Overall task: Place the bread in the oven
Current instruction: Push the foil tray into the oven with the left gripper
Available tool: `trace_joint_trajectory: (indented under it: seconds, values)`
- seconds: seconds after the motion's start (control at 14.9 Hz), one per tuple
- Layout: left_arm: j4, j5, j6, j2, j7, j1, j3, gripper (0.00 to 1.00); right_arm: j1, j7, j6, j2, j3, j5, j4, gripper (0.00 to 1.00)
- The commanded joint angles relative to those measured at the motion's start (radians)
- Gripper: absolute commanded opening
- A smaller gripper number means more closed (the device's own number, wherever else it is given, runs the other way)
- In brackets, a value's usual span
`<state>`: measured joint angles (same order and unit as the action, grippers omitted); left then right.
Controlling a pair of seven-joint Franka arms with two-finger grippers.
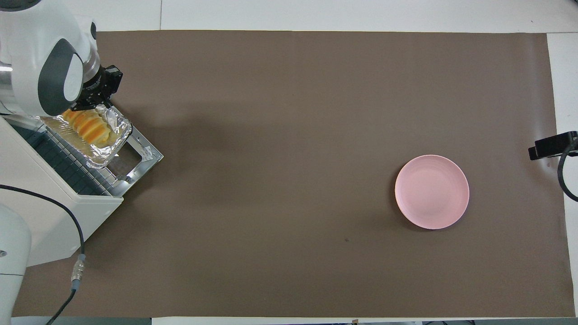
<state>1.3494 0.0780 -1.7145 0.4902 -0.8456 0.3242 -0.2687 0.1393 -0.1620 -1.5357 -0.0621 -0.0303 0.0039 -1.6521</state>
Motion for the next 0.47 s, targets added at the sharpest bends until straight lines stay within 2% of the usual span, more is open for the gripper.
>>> trace_joint_trajectory:
  seconds: [0.0,0.4]
  values:
    - [0.045,0.023,0.013,-0.012,0.016,-0.023,-0.004,0.0,0.016,-0.027,-0.009,0.001,-0.013,0.014,-0.009,1.0]
    - [0.235,0.078,0.018,-0.102,0.088,-0.03,-0.006,0.0,0.016,-0.019,-0.009,-0.007,-0.013,0.013,-0.017,1.0]
